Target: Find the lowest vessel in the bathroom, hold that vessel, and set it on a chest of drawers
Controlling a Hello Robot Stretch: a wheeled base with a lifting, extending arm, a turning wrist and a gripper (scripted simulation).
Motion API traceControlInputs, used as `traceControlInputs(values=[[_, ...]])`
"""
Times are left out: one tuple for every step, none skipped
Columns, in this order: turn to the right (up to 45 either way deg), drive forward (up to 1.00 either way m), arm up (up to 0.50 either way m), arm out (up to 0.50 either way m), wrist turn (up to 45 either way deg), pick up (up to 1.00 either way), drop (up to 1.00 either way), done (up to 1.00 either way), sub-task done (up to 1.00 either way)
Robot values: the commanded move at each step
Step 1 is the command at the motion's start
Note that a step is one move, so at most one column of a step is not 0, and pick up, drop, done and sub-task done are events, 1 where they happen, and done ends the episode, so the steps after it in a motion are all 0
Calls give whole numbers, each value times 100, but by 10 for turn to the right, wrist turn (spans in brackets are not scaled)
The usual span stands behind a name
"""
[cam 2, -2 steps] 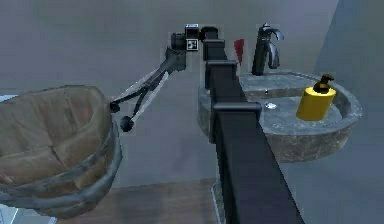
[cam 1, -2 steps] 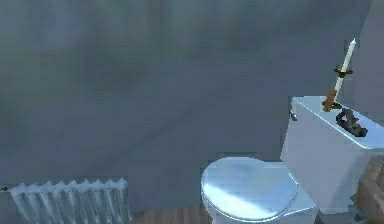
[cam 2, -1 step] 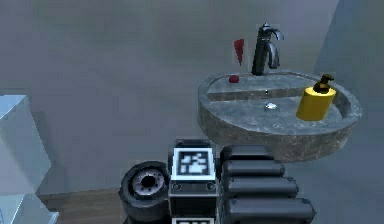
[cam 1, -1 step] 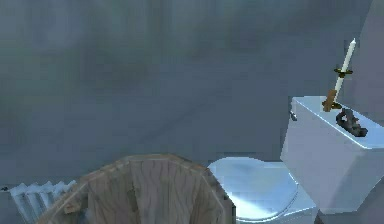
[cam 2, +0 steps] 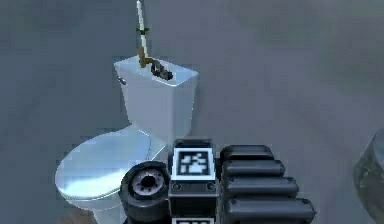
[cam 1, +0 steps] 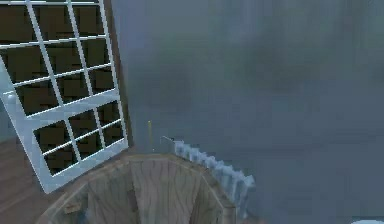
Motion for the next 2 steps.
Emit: traceControlInputs(values=[[-450, 0, 0, 0, 0, 0, 0, 0, 0], [0, 35, 0, 0, 0, 0, 0, 0, 0]])
